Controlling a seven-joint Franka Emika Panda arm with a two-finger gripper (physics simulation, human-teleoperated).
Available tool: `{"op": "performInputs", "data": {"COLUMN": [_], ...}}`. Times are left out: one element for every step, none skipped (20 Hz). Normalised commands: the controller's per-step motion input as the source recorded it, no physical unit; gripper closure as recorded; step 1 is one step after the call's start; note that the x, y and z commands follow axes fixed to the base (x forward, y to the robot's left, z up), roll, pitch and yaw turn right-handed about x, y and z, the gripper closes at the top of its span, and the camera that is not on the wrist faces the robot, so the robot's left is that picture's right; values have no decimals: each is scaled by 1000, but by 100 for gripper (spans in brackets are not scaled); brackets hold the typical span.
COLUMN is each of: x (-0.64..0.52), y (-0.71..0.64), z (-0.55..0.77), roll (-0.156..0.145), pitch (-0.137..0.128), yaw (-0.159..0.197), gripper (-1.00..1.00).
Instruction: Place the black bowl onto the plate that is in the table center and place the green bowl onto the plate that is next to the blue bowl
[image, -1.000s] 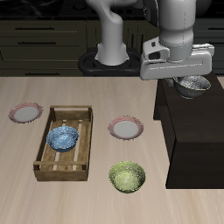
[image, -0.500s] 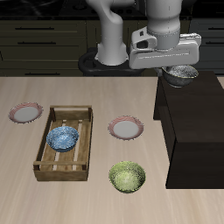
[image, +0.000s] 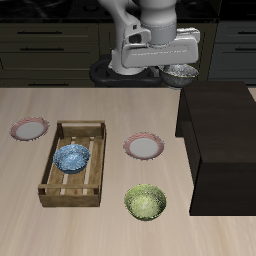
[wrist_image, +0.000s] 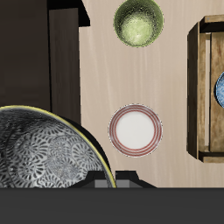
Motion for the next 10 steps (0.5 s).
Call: {"op": "performInputs", "data": {"x": [-252,-208,-98,-147,-189,-233,-30,25,73,106], "y": [-426,-353,-370,-254,-318,-1044,-596,-561,-650,-506], "z": [28,13,-99,-38,-24,-138,-55,-44,-113,-169], "roll": [-77,48,8,21,134,145,-107,-51,-94,-46], "pitch": [-43,-73,61,21,-53,-86,-47,-39,-27,4], "yaw": [30,57,-48,-68,8,-28,-20,24,-70,6], "gripper": [100,100,100,100,100,100,100,100,100,100]}}
